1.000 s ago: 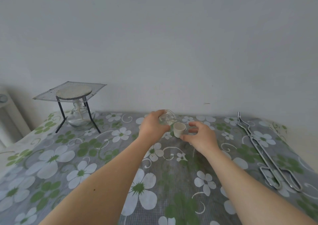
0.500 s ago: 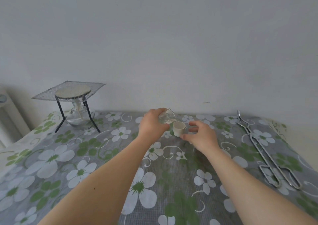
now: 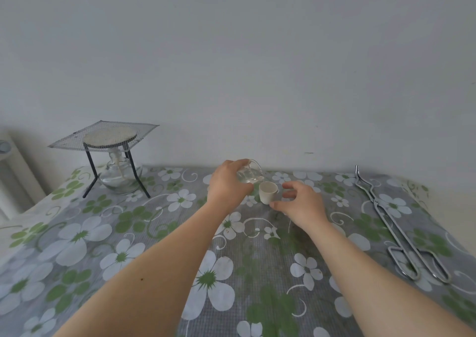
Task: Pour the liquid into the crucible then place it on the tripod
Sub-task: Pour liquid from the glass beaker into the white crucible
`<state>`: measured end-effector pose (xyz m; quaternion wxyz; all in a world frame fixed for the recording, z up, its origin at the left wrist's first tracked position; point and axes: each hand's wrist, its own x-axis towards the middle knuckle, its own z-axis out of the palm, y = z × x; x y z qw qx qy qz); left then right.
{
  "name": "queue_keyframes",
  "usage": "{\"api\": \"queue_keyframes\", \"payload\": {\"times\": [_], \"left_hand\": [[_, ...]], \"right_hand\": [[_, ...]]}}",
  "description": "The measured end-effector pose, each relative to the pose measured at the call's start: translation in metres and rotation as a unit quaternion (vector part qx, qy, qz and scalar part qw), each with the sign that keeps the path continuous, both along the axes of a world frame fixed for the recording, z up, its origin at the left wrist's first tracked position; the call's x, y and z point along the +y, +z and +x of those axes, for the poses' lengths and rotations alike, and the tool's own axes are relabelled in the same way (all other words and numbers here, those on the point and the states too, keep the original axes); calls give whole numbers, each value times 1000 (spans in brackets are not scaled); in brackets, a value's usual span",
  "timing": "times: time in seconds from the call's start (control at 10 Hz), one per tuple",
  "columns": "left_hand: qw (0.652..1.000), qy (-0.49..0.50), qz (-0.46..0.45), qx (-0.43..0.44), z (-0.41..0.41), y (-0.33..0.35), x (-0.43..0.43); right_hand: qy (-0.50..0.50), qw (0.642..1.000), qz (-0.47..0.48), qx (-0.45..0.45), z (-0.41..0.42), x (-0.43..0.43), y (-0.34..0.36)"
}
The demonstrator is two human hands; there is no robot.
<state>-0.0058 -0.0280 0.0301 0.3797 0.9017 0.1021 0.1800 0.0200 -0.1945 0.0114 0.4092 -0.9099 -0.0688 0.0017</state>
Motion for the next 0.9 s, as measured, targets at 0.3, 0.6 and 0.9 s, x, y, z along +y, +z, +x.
{"api": "queue_keyframes", "payload": {"times": [0.3, 0.6, 0.9], "left_hand": [[1000, 4, 20, -14, 1, 2, 0], [999, 4, 35, -21, 2, 4, -2], [999, 2, 38, -28, 4, 5, -3]], "right_hand": [[1, 1000, 0, -1, 1, -2, 0], [-1, 1000, 1, -1, 0, -3, 0], [-1, 1000, -1, -4, 1, -2, 1]]}}
